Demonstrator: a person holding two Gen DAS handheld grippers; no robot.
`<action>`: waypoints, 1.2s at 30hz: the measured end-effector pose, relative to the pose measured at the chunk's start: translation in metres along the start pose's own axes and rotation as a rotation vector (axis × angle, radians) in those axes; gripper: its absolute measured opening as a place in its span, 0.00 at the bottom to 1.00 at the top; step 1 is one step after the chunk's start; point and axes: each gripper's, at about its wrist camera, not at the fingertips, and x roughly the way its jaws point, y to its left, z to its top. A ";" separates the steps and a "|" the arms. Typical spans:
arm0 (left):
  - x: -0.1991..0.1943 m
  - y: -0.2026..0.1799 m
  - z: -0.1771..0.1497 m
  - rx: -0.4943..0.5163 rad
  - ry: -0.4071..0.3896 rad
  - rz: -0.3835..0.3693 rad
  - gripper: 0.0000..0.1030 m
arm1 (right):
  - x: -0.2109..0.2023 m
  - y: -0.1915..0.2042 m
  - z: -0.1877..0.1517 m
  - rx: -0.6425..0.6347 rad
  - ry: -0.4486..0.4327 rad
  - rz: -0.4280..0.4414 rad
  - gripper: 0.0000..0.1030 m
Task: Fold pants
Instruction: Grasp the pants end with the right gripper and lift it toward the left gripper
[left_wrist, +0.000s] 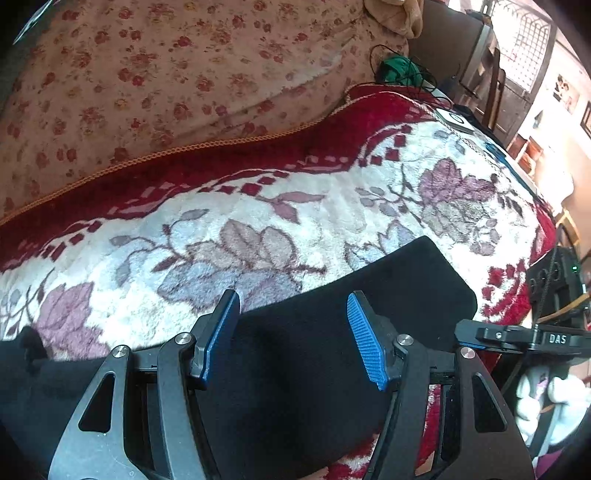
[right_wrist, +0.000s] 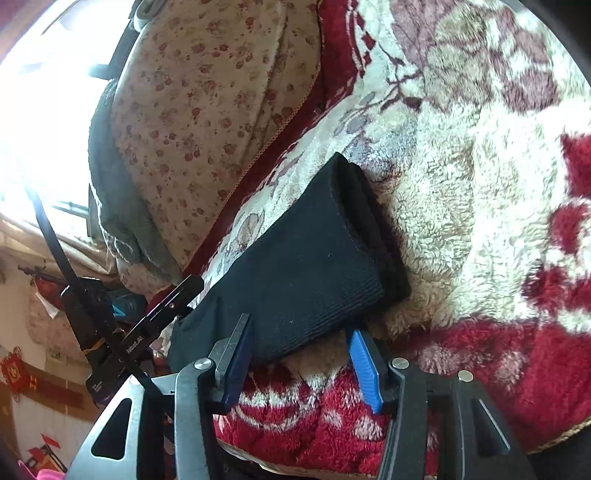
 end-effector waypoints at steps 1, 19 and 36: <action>0.002 0.000 0.002 0.006 0.005 -0.007 0.59 | 0.002 -0.002 0.000 0.016 -0.005 0.009 0.47; 0.070 -0.014 0.045 0.201 0.224 -0.258 0.59 | 0.003 -0.027 0.016 0.114 -0.158 0.144 0.33; 0.107 -0.047 0.063 0.445 0.372 -0.523 0.67 | 0.009 -0.027 0.023 0.134 -0.162 0.384 0.19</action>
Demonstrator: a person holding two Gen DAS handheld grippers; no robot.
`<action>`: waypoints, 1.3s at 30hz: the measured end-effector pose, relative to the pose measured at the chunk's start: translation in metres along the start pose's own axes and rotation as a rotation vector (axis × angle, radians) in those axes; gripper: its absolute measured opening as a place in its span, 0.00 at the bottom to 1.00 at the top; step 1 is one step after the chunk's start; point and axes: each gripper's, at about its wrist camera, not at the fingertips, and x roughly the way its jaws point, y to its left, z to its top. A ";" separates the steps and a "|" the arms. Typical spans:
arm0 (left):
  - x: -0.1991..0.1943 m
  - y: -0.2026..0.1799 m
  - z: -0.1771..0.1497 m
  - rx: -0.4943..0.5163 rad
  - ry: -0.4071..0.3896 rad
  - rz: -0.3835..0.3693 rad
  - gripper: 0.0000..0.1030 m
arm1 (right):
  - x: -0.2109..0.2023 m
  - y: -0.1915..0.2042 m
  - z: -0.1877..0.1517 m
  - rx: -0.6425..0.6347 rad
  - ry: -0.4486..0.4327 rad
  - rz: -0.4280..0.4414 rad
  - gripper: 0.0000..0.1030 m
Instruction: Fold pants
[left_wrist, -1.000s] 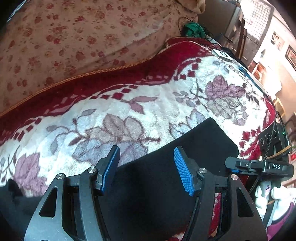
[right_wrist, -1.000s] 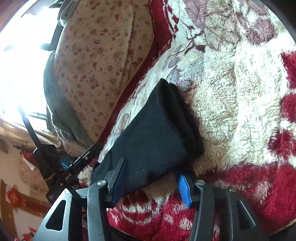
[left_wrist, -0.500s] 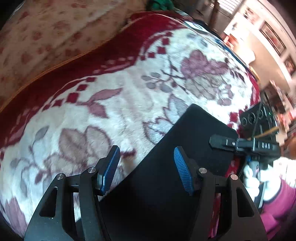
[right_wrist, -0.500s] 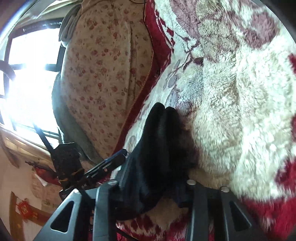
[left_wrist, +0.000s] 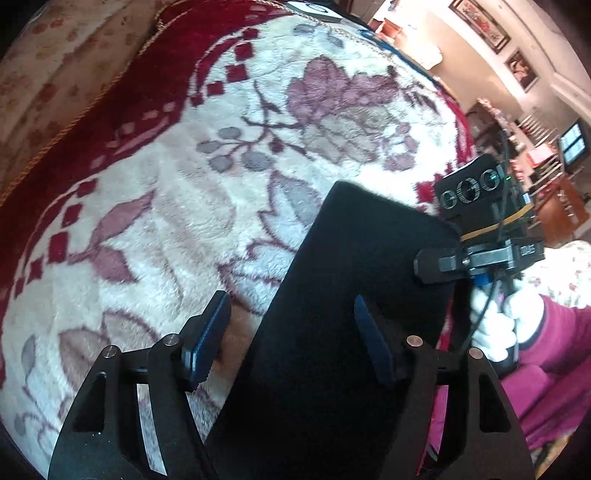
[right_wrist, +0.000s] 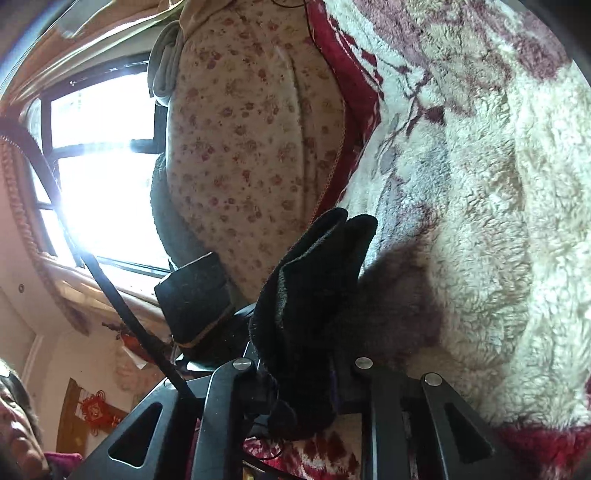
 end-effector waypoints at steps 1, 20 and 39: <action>0.000 0.000 0.002 0.011 0.004 -0.021 0.67 | 0.000 -0.001 0.000 0.006 -0.001 -0.001 0.19; 0.017 -0.006 0.011 0.184 0.113 -0.087 0.69 | -0.007 -0.001 0.004 -0.027 -0.018 -0.121 0.18; 0.021 -0.010 0.005 0.179 0.079 -0.048 0.41 | -0.016 -0.007 0.003 0.027 0.012 -0.125 0.28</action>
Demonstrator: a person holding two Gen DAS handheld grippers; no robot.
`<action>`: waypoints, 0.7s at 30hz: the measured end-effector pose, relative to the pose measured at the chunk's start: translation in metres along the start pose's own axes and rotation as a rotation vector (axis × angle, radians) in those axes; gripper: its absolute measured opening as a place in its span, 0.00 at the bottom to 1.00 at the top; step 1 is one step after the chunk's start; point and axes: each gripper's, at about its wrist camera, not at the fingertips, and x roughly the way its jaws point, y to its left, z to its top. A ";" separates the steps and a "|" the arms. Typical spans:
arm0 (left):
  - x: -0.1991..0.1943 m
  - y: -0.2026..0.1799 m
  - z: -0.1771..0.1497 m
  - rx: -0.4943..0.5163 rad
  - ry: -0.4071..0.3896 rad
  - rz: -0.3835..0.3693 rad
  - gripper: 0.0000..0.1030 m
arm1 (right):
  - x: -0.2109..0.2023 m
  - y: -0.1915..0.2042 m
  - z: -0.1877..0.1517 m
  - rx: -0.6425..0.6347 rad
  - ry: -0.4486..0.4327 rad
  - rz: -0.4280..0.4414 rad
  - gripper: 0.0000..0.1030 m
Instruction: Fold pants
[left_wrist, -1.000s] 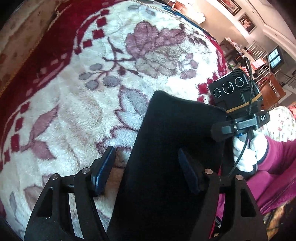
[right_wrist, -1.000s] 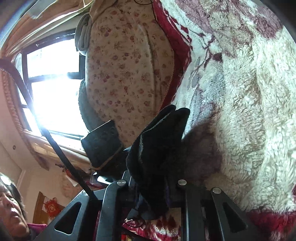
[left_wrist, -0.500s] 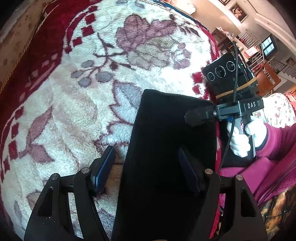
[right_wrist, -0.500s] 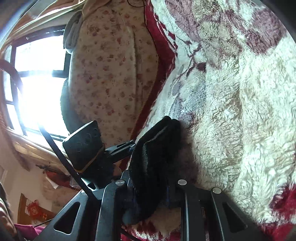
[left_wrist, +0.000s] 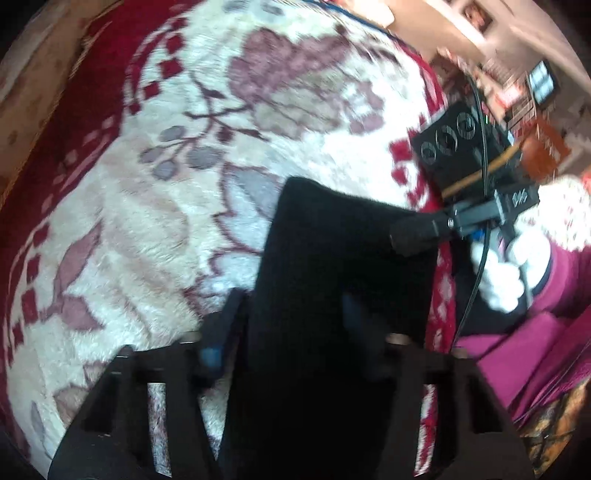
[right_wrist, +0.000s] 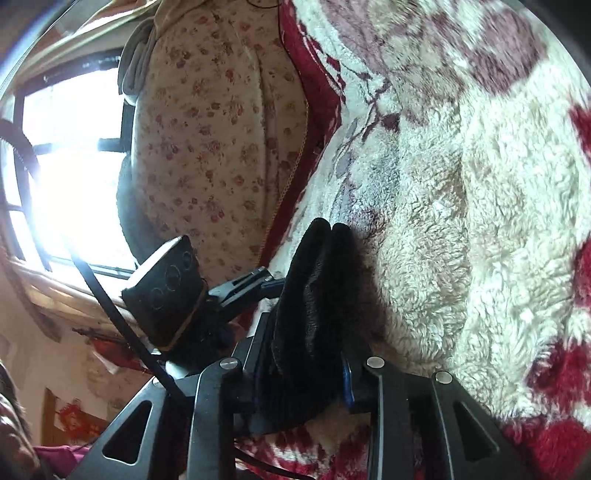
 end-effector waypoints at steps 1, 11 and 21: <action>-0.002 0.003 -0.002 -0.021 -0.014 -0.005 0.39 | 0.001 0.000 0.000 -0.004 0.001 0.009 0.28; -0.018 -0.015 -0.013 -0.031 -0.100 0.047 0.12 | 0.006 0.007 -0.004 -0.020 0.026 0.105 0.17; -0.059 -0.033 -0.025 -0.030 -0.174 0.123 0.11 | 0.011 0.044 -0.011 -0.084 0.050 0.197 0.16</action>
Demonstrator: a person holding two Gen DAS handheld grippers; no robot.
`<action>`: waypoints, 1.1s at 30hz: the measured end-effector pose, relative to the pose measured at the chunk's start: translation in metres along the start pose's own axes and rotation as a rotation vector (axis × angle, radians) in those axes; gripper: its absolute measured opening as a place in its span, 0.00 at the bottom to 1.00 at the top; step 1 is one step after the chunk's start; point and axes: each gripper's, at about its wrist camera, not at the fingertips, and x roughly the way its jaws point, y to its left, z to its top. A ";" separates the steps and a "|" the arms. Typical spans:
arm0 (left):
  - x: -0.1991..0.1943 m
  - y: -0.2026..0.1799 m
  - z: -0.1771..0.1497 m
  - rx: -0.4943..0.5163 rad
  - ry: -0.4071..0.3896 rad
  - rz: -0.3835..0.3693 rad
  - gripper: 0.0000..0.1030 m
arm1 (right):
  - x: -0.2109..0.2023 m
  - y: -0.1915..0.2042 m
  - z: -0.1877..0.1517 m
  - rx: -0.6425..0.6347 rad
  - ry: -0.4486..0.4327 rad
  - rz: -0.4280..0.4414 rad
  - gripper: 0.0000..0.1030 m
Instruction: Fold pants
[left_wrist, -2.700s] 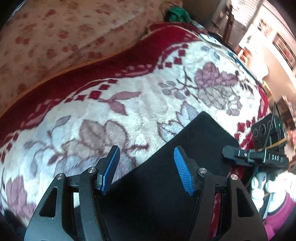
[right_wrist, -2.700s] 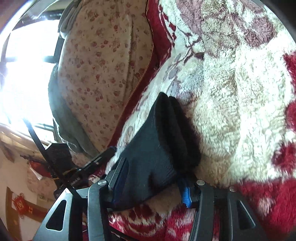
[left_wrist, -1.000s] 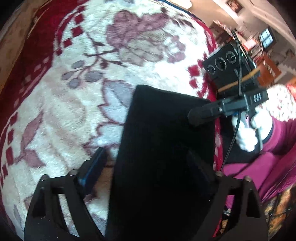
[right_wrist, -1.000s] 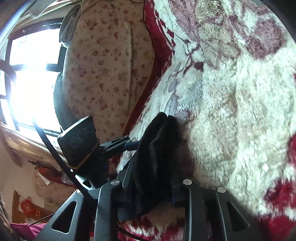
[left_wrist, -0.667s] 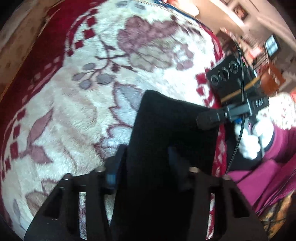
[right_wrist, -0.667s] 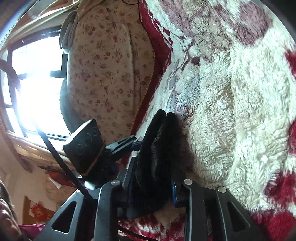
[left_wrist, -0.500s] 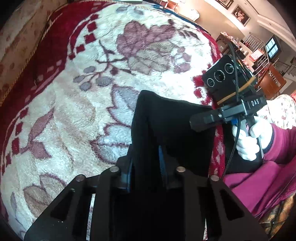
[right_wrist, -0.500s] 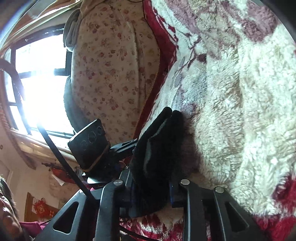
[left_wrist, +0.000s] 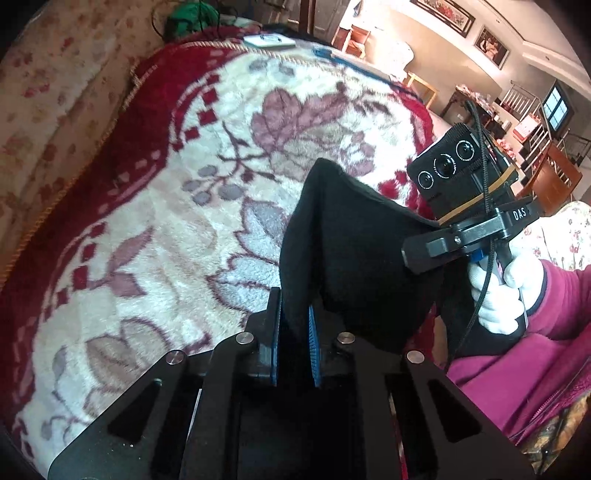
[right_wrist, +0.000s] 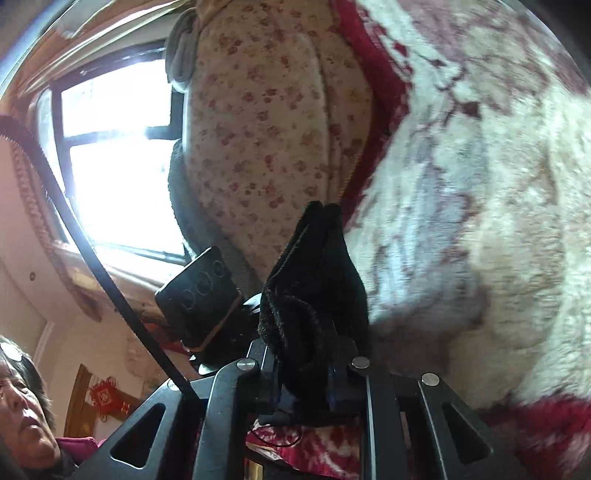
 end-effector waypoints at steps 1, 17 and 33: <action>-0.008 0.000 -0.001 -0.003 -0.012 0.008 0.11 | 0.003 0.007 0.000 -0.012 0.008 0.011 0.16; -0.126 0.008 -0.075 -0.148 -0.183 0.157 0.11 | 0.117 0.090 -0.035 -0.142 0.278 0.170 0.16; -0.184 0.062 -0.225 -0.545 -0.243 0.319 0.11 | 0.266 0.060 -0.102 -0.094 0.570 0.091 0.16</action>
